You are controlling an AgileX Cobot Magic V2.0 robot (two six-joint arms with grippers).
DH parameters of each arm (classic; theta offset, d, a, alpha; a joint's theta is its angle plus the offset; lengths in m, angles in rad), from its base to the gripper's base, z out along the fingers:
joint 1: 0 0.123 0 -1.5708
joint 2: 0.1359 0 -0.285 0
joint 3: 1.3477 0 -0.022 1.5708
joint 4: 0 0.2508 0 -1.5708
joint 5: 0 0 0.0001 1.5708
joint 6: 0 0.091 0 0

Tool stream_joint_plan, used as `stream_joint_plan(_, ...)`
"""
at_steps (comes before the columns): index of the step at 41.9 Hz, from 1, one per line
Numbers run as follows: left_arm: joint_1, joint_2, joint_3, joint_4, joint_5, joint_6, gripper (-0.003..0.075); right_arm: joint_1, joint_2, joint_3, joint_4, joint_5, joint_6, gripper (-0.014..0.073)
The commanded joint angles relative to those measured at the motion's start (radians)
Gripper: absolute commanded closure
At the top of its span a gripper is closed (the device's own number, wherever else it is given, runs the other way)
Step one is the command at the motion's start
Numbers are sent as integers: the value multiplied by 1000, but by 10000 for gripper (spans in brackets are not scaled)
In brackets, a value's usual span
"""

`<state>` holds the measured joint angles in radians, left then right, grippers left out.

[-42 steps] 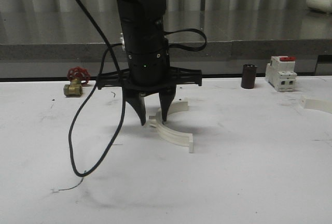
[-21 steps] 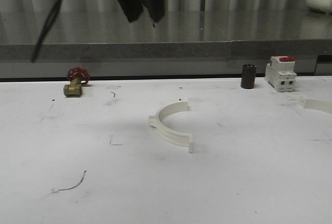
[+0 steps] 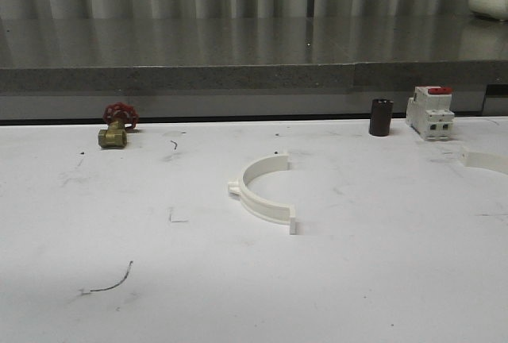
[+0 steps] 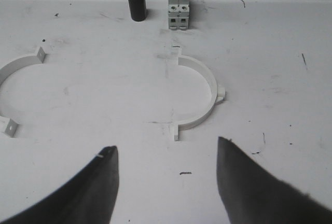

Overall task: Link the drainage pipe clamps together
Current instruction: 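Lower the right gripper and grasp the other half-ring by its tab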

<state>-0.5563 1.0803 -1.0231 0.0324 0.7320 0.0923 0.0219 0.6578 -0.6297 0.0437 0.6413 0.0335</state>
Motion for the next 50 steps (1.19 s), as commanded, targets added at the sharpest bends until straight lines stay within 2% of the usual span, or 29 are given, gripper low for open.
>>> stream_joint_plan(1, 2, -116, 61, -17, -80, -1, 437, -6, 4, -35, -11, -63, -4, 145)
stream_joint_plan(14, 2, -307, 238, -32, -76, -1, 437, -6, 4, -35, -11, -63, -4, 145)
stream_joint_plan(29, 2, -324, 251, -32, -72, -1, 437, -6, 4, -37, -11, -69, -4, 145)
stream_joint_plan(39, 2, -324, 251, -32, -78, -1, 437, -9, 148, -157, -33, 81, -3, 145)
stream_joint_plan(50, 2, -324, 251, -32, -78, -1, 437, -126, 429, -356, -31, 299, -4, 145)
